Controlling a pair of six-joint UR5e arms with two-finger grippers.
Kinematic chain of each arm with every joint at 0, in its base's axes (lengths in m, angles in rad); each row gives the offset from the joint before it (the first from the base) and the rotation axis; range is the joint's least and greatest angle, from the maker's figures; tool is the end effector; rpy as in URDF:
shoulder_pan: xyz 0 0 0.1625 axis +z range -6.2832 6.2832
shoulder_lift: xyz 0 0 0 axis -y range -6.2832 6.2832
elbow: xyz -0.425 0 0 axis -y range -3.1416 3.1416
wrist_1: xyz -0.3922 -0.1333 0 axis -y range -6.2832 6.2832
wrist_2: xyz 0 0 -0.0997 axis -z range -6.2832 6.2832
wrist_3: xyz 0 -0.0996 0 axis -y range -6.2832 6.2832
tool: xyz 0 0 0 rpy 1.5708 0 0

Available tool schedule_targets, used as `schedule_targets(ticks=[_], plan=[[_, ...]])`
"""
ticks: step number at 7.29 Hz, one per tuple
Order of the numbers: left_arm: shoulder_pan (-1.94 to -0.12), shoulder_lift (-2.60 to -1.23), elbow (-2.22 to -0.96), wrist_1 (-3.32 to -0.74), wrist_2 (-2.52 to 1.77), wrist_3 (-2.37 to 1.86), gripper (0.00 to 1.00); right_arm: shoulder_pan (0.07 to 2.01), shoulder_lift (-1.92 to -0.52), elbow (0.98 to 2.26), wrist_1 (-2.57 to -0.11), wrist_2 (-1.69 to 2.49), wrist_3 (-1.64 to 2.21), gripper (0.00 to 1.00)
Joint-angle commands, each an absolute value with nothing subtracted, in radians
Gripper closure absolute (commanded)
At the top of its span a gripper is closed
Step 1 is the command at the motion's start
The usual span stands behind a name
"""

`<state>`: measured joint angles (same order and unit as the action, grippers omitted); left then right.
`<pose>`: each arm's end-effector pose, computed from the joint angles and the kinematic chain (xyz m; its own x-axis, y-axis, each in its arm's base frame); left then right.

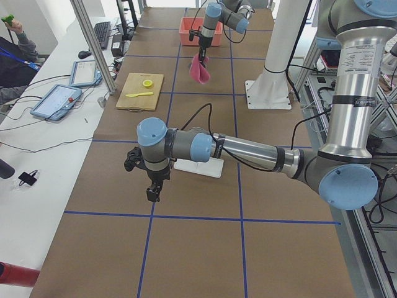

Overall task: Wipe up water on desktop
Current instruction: 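Carry the cloth with the right gripper into the pink bin and release it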

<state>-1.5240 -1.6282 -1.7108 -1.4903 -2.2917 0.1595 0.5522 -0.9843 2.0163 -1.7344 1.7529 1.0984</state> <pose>-0.0433 -0.5193 0.5726 0.7299 0.2682 -0.6287 -0.1645 0.9617 0.2193 -0.4296 -0.4001 0.1670 0.6710 -0.1122 0.7329 -0.1043 0.9644 0.2431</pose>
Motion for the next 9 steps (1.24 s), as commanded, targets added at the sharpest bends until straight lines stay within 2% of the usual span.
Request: schedule_targets(ticks=[1, 5, 6, 7, 9], plan=[[-1.523, -1.629, -1.709, -1.493, -2.292, 0.16, 0.02, 0.807, -1.15, 2.192, -1.902, 1.947, 0.735, 1.0], [-1.525, -1.628, -1.71, -1.491, -2.29, 0.16, 0.01, 1.294, -1.579, 2.181, -1.898, 2.161, -0.106, 1.0], [-1.523, -1.628, -1.71, -1.491, -2.29, 0.16, 0.02, 1.363, -1.627, 2.16, -1.899, 2.178, -0.217, 1.0], [-1.523, -1.628, -1.709, -1.491, -2.287, 0.16, 0.02, 1.383, -1.634, 2.119, -1.899, 2.221, -0.215, 0.01], [-1.525, -1.628, -1.713, -1.491, -2.286, 0.16, 0.01, 1.484, -1.713, 2.07, -1.899, 2.227, -0.193, 0.0]])
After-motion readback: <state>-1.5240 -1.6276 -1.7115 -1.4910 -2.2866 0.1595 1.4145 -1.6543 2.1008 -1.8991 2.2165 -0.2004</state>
